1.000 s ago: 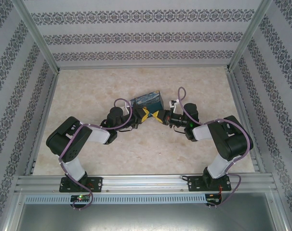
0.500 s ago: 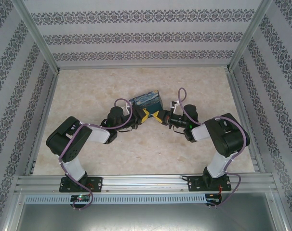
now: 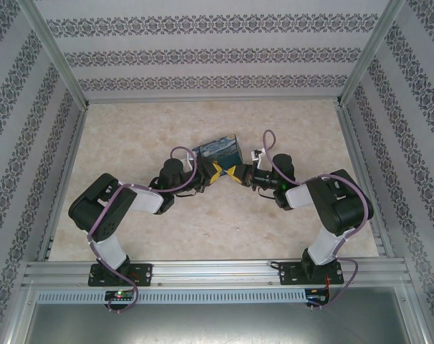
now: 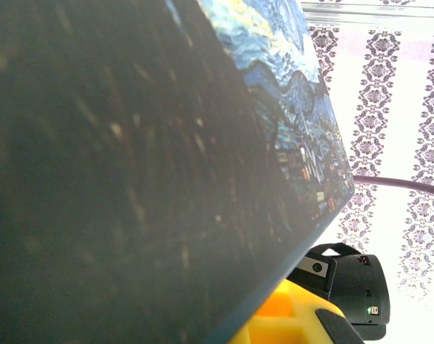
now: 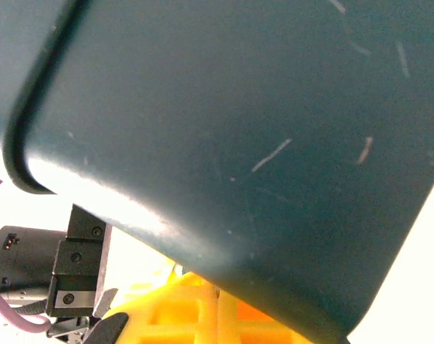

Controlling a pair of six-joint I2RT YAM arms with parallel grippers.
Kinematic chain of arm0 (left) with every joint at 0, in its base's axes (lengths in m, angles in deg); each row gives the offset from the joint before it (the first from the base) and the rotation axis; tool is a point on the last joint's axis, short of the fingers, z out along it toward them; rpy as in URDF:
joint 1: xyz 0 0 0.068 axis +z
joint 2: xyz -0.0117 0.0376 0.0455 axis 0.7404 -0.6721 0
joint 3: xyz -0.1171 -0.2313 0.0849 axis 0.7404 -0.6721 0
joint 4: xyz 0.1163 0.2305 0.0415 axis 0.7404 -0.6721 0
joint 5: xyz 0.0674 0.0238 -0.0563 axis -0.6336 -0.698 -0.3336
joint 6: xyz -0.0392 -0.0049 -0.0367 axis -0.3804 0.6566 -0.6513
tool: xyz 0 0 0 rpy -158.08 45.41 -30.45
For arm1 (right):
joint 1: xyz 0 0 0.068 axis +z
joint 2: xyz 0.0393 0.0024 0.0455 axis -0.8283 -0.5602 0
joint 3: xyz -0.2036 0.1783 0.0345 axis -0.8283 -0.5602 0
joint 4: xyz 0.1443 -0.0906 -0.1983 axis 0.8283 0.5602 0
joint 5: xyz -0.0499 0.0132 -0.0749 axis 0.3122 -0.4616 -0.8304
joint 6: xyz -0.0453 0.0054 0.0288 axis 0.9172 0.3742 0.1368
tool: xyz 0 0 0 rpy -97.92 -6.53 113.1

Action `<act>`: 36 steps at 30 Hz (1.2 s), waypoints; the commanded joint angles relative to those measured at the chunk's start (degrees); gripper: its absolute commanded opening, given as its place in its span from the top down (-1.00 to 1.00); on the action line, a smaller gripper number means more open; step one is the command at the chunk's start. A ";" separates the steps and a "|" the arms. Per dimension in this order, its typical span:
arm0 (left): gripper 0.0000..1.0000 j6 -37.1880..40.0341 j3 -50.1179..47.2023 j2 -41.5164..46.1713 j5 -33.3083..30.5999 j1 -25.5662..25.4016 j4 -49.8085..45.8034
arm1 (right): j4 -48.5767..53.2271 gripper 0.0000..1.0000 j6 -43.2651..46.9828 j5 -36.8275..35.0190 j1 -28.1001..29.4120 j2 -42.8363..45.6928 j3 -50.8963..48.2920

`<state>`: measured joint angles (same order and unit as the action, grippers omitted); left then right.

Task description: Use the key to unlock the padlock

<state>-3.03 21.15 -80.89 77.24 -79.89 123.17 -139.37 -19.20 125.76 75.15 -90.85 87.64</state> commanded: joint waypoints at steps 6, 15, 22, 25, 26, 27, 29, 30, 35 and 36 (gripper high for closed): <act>1.00 2.37 2.59 1.26 16.06 -4.03 5.85 | 3.53 1.00 9.28 -1.97 1.69 4.89 0.57; 1.00 4.01 3.52 0.63 18.59 -3.93 5.66 | 8.68 1.00 12.49 -7.07 1.71 8.45 -0.82; 1.00 4.62 4.11 -0.26 20.02 -3.96 6.07 | 6.11 1.00 11.40 -3.22 2.15 6.07 0.79; 1.00 4.85 4.39 -0.58 20.56 -3.92 6.25 | 5.21 1.00 11.76 -0.80 2.58 5.20 1.55; 1.00 4.83 4.40 -0.76 20.74 -3.93 6.37 | 5.45 1.00 12.19 -0.59 2.68 5.33 1.55; 1.00 4.86 4.52 -0.88 20.81 -3.92 6.50 | 5.56 1.00 12.34 -0.42 2.66 5.35 1.66; 1.00 4.66 4.63 -1.19 20.93 -3.92 6.85 | 4.68 1.00 11.17 -0.19 2.77 4.83 1.81; 1.00 4.63 4.67 -1.27 20.94 -3.92 6.88 | 3.70 1.00 10.13 -0.07 2.80 4.40 1.89; 1.00 4.08 4.73 -1.51 20.42 -3.96 7.45 | 0.64 1.00 4.58 0.54 3.28 2.48 3.02; 1.00 3.85 4.68 -1.44 20.18 -3.96 7.62 | -0.10 1.00 3.65 0.71 3.36 2.25 3.20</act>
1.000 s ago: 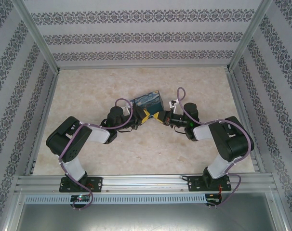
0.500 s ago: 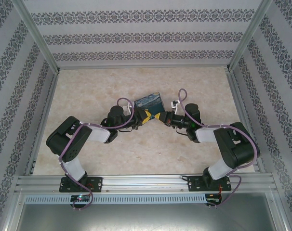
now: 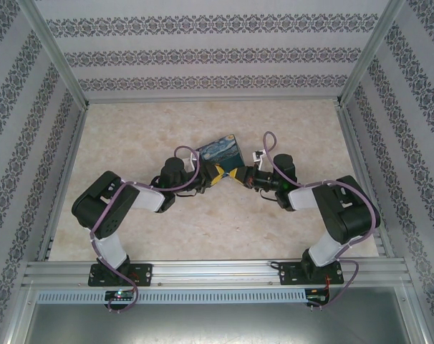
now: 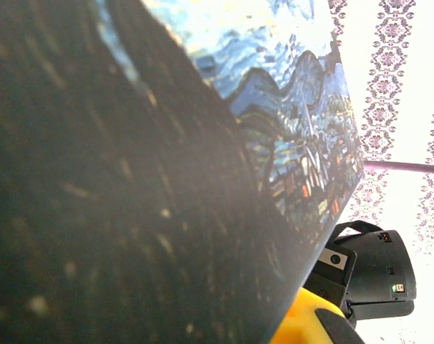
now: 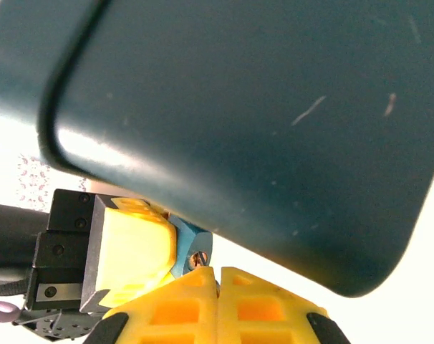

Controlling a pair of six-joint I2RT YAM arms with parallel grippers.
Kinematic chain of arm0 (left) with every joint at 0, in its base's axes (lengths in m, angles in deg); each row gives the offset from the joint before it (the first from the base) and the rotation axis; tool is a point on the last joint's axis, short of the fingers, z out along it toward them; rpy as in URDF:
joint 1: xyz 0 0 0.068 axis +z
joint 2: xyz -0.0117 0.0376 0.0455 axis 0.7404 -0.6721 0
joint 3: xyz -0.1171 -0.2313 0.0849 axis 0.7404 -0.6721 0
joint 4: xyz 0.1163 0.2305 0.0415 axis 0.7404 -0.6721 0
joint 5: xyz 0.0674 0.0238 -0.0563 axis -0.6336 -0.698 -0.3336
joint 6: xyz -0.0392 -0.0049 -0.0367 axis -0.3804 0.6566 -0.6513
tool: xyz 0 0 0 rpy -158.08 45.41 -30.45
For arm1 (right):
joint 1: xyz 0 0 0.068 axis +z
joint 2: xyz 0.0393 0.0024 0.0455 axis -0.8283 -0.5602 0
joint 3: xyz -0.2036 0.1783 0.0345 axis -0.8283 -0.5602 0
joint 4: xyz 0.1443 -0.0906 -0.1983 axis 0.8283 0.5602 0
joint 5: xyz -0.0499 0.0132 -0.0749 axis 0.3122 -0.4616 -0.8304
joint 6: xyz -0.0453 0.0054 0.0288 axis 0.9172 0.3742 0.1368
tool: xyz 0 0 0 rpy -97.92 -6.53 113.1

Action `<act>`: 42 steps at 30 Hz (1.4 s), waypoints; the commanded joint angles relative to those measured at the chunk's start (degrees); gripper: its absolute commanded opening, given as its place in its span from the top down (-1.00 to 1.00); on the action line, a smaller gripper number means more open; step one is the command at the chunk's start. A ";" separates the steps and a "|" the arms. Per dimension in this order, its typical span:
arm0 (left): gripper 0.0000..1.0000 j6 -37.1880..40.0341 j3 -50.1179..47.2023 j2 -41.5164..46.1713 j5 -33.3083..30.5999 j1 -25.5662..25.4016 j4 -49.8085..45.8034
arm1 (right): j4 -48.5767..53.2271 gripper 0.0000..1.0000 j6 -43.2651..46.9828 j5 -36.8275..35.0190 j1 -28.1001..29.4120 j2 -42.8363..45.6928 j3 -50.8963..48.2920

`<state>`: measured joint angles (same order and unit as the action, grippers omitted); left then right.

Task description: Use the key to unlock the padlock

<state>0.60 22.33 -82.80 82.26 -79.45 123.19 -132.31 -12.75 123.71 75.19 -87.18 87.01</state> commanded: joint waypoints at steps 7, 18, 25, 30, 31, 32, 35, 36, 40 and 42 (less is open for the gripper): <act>1.00 -5.03 3.04 0.40 13.41 -4.36 13.03 | -7.35 1.00 -4.62 3.19 2.81 0.18 4.55; 1.00 -5.09 3.49 2.48 13.80 -4.35 13.10 | -9.05 1.00 -4.42 9.55 0.55 -1.26 6.52; 1.00 -5.00 3.93 1.83 13.98 -4.45 13.55 | -14.69 1.00 -11.01 10.82 4.78 -2.43 11.01; 1.00 -4.59 3.84 1.86 13.90 -4.49 12.88 | -8.82 1.00 -6.88 10.37 4.78 -0.86 11.94; 1.00 -4.41 3.60 1.97 13.79 -4.45 12.66 | -9.67 1.00 -7.46 10.46 4.16 -1.22 11.49; 1.00 -4.20 3.33 2.14 13.50 -4.45 12.24 | -10.21 1.00 -7.81 10.39 3.58 -1.55 10.82; 1.00 -3.00 2.46 2.97 12.12 -4.34 9.82 | -10.37 1.00 -7.43 9.88 2.66 -1.39 8.80; 1.00 -2.35 2.19 3.52 11.50 -4.20 8.60 | -10.37 1.00 -7.24 9.59 2.63 -1.16 8.20; 1.00 -0.13 1.60 5.20 9.70 -3.97 4.34 | -10.37 1.00 -6.46 8.78 2.89 -0.34 6.25; 1.00 0.79 1.61 5.80 9.69 -3.78 2.82 | -10.37 1.00 -6.18 8.51 3.19 0.23 5.34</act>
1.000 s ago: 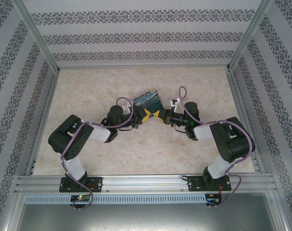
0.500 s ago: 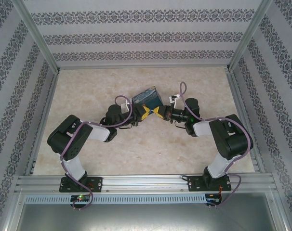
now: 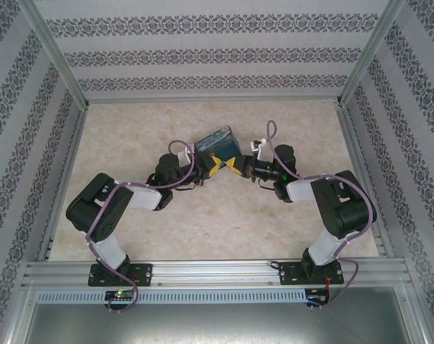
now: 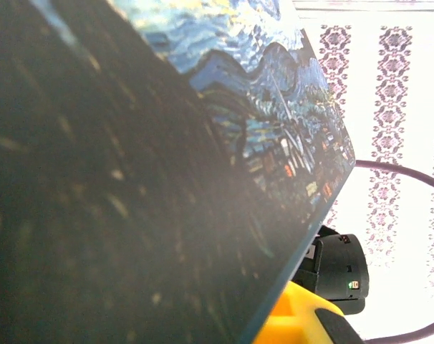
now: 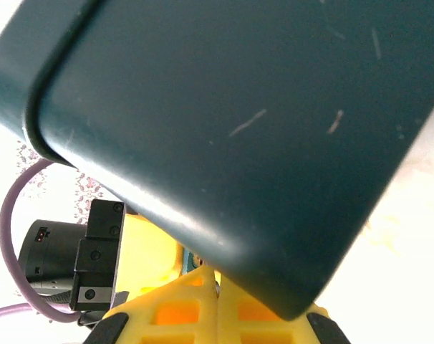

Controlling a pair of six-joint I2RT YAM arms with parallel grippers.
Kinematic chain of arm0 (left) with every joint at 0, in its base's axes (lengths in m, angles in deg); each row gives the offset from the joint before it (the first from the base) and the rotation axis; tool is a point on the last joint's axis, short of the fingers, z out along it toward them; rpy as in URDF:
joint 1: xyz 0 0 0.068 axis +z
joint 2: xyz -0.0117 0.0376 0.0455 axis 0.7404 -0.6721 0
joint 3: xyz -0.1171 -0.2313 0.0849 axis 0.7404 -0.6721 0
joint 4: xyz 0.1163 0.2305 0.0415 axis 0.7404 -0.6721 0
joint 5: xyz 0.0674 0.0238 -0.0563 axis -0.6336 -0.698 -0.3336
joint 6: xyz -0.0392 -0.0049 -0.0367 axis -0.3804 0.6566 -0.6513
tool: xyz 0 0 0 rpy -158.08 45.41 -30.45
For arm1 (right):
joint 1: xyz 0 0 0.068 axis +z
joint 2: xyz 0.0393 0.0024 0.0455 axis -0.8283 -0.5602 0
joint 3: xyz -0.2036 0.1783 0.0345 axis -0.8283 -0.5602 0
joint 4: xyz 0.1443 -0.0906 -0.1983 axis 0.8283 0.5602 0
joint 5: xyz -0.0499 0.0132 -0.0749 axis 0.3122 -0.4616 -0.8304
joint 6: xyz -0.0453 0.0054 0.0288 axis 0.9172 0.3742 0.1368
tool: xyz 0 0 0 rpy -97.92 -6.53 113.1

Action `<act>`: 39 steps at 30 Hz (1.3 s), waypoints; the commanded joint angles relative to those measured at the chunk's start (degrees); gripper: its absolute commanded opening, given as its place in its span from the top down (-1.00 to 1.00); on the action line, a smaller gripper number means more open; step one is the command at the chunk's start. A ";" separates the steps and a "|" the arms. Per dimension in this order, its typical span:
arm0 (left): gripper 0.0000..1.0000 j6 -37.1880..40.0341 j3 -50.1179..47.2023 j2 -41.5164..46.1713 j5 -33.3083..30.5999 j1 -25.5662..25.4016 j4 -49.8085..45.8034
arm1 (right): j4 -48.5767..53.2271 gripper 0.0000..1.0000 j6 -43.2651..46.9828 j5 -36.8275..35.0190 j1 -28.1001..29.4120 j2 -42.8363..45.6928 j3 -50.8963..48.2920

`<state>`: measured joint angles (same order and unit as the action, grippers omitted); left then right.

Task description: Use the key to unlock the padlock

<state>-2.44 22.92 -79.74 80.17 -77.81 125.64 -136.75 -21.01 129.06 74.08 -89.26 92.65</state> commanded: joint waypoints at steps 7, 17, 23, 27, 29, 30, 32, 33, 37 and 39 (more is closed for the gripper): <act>1.00 4.54 1.12 1.35 14.62 -5.09 1.42 | -4.09 1.00 5.17 3.58 5.06 3.16 -2.89; 1.00 2.01 1.15 -3.02 18.16 -5.03 7.51 | -2.86 1.00 8.08 6.29 1.40 0.81 -3.80; 1.00 2.51 0.93 -2.59 19.23 -5.05 7.52 | -3.12 1.00 7.18 6.99 -0.91 0.27 -2.86; 1.00 2.66 0.72 -2.31 19.56 -5.03 7.51 | -2.94 1.00 6.72 6.84 -1.23 0.09 -2.00; 1.00 2.71 0.67 -2.22 19.74 -5.03 7.72 | -2.95 1.00 6.58 6.58 -1.42 -0.04 -1.79; 1.00 2.68 0.65 -2.14 19.91 -5.03 7.73 | -2.95 1.00 6.60 6.49 -1.53 -0.24 -1.62; 1.00 2.78 0.71 -1.96 20.14 -4.99 7.72 | -3.07 1.00 6.40 6.45 -1.88 -0.78 -1.45; 1.00 2.83 0.75 -1.88 20.23 -5.04 7.65 | -3.33 1.00 6.20 6.39 -2.05 -1.10 -1.36; 1.00 3.00 0.69 -1.70 20.63 -5.00 7.55 | -3.82 1.00 5.64 6.47 -2.69 -1.93 -0.83; 1.00 3.10 0.70 -1.70 20.79 -5.03 7.56 | -3.91 1.00 5.39 6.75 -2.92 -2.26 -0.27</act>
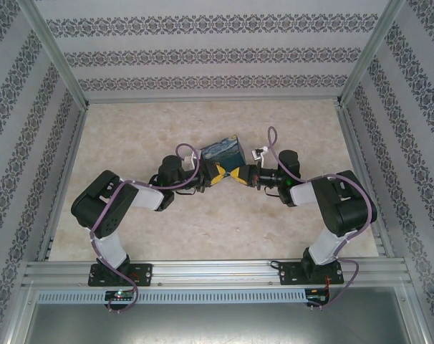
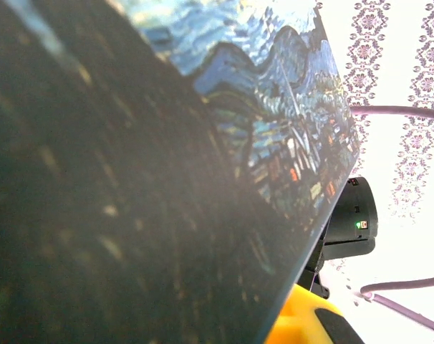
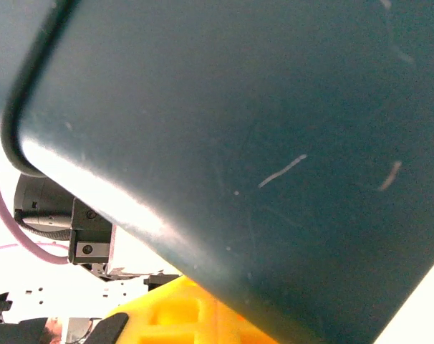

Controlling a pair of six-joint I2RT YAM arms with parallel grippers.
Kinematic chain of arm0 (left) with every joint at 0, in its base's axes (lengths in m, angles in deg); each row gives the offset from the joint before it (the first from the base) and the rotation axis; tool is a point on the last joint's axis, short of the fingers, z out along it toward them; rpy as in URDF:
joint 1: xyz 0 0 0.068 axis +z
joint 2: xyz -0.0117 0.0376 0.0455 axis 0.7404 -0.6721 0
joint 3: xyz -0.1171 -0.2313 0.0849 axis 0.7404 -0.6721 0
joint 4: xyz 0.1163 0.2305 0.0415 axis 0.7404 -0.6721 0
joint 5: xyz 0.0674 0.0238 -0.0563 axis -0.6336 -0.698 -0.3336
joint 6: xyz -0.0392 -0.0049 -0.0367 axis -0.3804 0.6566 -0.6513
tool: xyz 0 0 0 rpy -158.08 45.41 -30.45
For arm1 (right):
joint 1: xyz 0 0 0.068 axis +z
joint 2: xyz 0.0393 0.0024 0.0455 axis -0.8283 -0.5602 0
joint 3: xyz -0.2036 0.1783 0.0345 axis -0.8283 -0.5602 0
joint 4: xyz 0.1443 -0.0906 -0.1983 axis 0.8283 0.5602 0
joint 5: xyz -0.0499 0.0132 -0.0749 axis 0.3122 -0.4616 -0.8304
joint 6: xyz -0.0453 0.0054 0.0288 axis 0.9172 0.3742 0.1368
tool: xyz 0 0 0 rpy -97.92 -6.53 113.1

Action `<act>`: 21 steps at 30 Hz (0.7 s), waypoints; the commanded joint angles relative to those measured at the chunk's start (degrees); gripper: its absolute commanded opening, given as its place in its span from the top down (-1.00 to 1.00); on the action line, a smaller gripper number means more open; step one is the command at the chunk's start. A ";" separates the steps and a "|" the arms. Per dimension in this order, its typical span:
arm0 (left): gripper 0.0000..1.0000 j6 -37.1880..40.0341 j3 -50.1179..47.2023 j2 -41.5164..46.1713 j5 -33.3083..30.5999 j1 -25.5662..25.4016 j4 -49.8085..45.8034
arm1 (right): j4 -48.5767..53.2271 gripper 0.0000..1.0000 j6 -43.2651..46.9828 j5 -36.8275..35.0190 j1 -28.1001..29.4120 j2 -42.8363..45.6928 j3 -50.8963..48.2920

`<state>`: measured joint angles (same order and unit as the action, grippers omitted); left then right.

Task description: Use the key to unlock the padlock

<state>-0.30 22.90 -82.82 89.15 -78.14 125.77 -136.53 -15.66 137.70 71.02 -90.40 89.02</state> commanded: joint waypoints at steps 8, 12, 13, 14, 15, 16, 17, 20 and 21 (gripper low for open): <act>1.00 1.02 0.82 1.56 13.12 -4.73 7.88 | -4.26 1.00 -0.55 0.02 -0.40 -2.59 5.14; 1.00 1.23 0.74 1.81 13.57 -4.71 7.64 | -4.39 1.00 -0.86 -0.03 -0.87 -3.25 5.42; 1.00 1.34 0.73 1.82 13.71 -4.72 7.61 | -4.46 1.00 -0.95 -0.11 -0.94 -3.34 5.53; 1.00 1.38 0.72 1.91 13.79 -4.70 7.56 | -4.48 1.00 -1.13 -0.21 -0.95 -3.49 5.67; 1.00 1.46 0.72 2.00 13.88 -4.70 7.58 | -4.57 1.00 -1.26 -0.31 -1.02 -3.65 5.84; 1.00 1.47 0.86 2.09 14.01 -4.70 7.56 | -4.65 1.00 -1.46 -0.37 -0.99 -3.77 5.95; 1.00 1.56 0.81 2.21 14.10 -4.76 7.50 | -4.81 1.00 -1.77 -0.43 -0.95 -3.95 6.05; 1.00 1.89 1.03 2.66 14.62 -4.70 7.13 | -6.85 1.00 -4.05 -0.49 -0.86 -4.69 6.24; 1.00 2.05 1.04 2.75 14.76 -4.70 6.95 | -7.72 1.00 -4.98 -0.47 -0.72 -4.82 6.24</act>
<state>-0.21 22.90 -82.80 88.95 -78.12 125.81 -137.66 -18.76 142.79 69.64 -93.89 91.84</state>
